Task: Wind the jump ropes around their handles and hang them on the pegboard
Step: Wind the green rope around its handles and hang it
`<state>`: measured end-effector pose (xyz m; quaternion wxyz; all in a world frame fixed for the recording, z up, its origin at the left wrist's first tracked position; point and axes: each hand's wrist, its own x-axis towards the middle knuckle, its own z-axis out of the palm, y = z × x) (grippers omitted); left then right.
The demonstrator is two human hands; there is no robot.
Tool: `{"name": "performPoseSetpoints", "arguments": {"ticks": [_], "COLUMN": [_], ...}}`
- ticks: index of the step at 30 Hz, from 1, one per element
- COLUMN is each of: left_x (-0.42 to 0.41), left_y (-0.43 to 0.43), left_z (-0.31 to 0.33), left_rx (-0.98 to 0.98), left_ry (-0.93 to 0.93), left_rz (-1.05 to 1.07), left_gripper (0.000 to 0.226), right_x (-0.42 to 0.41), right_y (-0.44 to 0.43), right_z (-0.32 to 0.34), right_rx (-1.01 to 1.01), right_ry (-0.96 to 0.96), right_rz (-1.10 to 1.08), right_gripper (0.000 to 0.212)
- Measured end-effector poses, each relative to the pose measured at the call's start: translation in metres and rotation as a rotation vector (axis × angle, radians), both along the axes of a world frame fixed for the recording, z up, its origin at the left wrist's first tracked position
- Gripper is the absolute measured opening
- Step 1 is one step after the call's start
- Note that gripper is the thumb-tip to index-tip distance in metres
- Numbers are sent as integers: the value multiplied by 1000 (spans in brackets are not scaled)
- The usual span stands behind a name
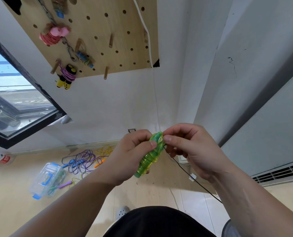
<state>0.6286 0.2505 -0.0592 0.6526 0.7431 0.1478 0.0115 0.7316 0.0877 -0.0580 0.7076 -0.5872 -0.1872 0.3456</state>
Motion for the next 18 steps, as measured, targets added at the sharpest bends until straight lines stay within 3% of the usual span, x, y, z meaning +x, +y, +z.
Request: {"name": "performPoseSetpoints", "arguments": {"ticks": [5, 10, 13, 18], "left_x": [-3, -5, -6, -7], "left_y": [-4, -7, -11, -10], "left_z": [2, 1, 1, -2], "left_rx": [121, 207, 138, 209], "left_ry": [-60, -148, -130, -114], "left_rz": [86, 130, 186, 188], "left_gripper": [7, 27, 33, 16], "right_x": [-4, -3, -3, -5], "right_y": [4, 6, 7, 8], "right_z": [-3, -3, -4, -9], "right_rx": [-59, -120, -127, -196], "right_ry": [-96, -197, -218, -269], "right_rz": [-68, -59, -40, 80], "right_gripper": [10, 18, 13, 18]}}
